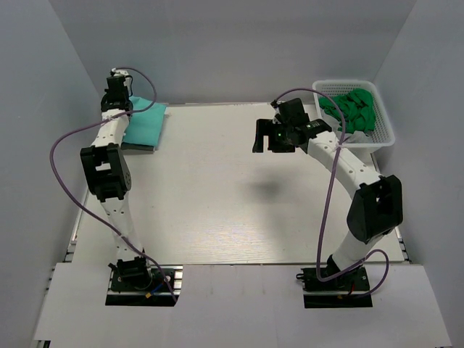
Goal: Fold and stack the t-shirts
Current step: Put the neatly folded tshirt into the corner of the board with the left arm
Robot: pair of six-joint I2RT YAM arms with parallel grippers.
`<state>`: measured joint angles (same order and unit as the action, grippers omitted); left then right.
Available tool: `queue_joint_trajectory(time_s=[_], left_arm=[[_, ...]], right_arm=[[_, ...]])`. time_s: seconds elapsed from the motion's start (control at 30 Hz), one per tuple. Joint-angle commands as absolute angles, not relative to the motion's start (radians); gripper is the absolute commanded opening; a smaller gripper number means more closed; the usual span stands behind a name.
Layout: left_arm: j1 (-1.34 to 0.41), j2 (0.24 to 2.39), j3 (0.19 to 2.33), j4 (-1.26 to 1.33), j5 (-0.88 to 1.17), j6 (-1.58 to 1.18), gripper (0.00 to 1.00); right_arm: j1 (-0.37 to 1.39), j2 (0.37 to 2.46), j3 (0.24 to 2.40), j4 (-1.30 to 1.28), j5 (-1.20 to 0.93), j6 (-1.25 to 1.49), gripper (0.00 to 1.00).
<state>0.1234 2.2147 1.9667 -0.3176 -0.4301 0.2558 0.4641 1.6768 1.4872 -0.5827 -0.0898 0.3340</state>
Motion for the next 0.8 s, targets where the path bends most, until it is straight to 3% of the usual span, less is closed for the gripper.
queue_joint_trajectory(time_s=[0.0,0.2,0.23,0.3,0.33,0.47,0.77], left_arm=[[0.155,2.203,2.017,-0.331,-0.413,0.235,0.0],[0.175,2.232,2.037,-0.322,-0.434,0.225,0.0],[0.184,2.232,2.037,-0.322,-0.443,0.225,0.14],[0.184,2.241,2.037,-0.322,-0.484,0.203,0.76],[0.184,2.241,2.037,-0.313,-0.504,0.202,1.0],[0.184,2.227,2.062,-0.34,-0.538,0.144,1.0],[0.149,1.99,2.067,-0.704,-0.266,-0.194,1.0]], right_arm=[[0.46,1.695,1.54,-0.594,-0.109,0.344,0.9],[0.459,1.727,1.56,-0.601,-0.118,0.351,0.9],[0.462,1.733,1.565,-0.603,-0.126,0.351,0.9],[0.462,1.744,1.583,-0.61,-0.13,0.35,0.9],[0.46,1.755,1.591,-0.615,-0.143,0.351,0.9],[0.465,1.755,1.611,-0.64,-0.14,0.356,0.9],[0.46,1.504,1.39,-0.523,-0.039,0.409,0.9]])
